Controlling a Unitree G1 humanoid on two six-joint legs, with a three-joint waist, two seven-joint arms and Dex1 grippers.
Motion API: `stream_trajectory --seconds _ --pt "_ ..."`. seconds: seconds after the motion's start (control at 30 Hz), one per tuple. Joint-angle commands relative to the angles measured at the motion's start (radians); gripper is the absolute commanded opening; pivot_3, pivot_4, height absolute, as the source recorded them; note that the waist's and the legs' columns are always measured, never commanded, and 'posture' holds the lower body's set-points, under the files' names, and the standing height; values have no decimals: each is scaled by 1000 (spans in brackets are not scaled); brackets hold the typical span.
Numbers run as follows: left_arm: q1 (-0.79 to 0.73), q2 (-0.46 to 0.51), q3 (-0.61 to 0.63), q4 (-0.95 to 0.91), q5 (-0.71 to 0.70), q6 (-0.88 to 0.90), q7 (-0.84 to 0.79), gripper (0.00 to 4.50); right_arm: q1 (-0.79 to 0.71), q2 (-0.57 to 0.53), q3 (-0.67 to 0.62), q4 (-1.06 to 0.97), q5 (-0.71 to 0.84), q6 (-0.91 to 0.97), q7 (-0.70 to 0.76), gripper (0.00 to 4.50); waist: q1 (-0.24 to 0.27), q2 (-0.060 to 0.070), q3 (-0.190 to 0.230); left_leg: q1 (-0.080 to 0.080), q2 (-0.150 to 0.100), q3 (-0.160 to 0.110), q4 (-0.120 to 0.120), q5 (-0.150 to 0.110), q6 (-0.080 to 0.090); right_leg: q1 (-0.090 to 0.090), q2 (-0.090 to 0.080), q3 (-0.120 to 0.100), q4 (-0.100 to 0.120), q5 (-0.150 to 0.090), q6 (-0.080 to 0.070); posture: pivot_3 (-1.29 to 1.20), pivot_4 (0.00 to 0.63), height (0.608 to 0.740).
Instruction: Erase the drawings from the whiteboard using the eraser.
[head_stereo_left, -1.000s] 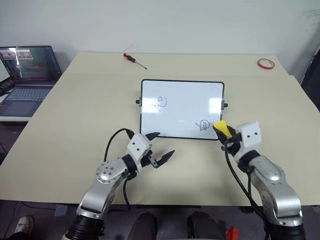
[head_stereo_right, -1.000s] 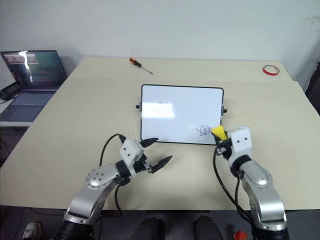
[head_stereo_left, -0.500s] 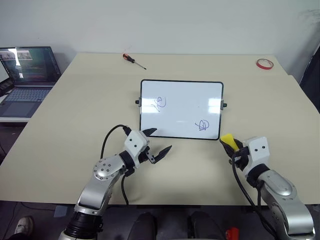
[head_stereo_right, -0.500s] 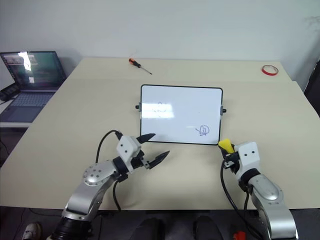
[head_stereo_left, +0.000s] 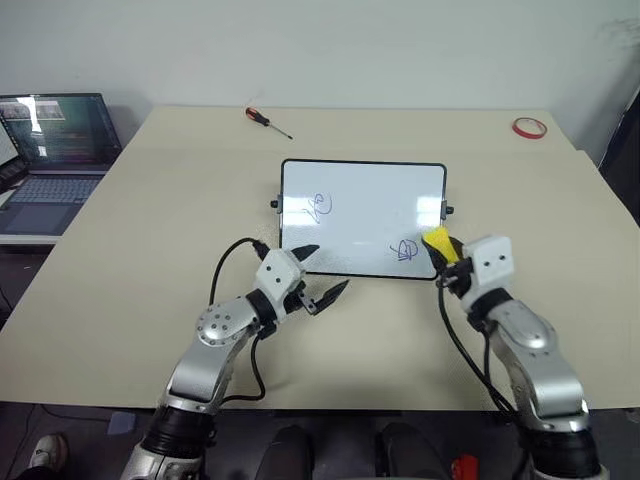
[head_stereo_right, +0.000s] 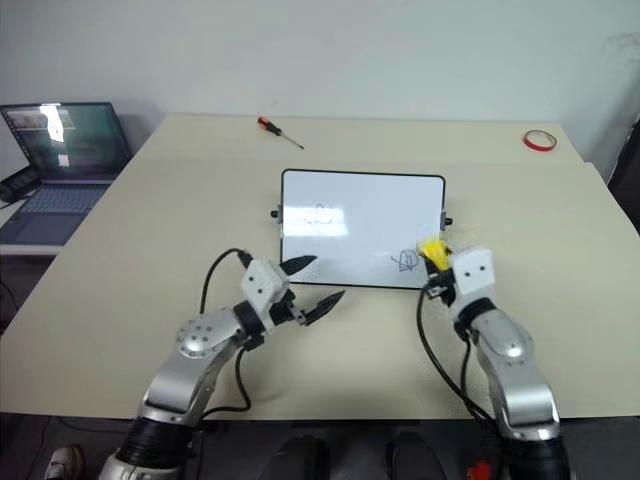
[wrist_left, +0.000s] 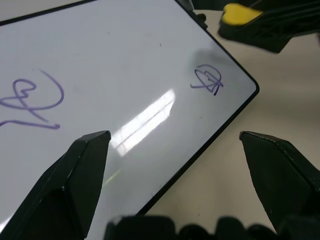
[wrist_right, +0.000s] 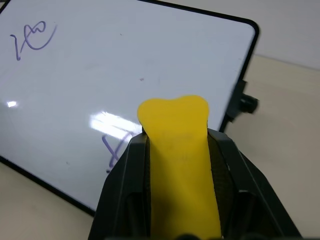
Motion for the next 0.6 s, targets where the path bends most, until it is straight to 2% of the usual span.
stream_trajectory --seconds 0.03,0.4,0.6 --pt "-15 -5 1 -5 5 -17 3 4500 -50 18 20 75 -22 -98 -5 1203 0 0 0 0 0 0 0 0 0 -1 0 0 0 0 0 0 150 740" --pt "-17 -14 4 -33 6 0 14 4500 -194 85 6 314 -25 -185 -41 1203 -1 0 0 0 0 0 1 0 0 -1 0 0 2 0 0 0 150 740" --pt "-12 -13 7 -43 6 4 20 4500 -174 65 50 335 -53 -123 -14 1203 -1 0 0 2 0 0 1 0 0 0 0 1 4 0 0 0 150 740"
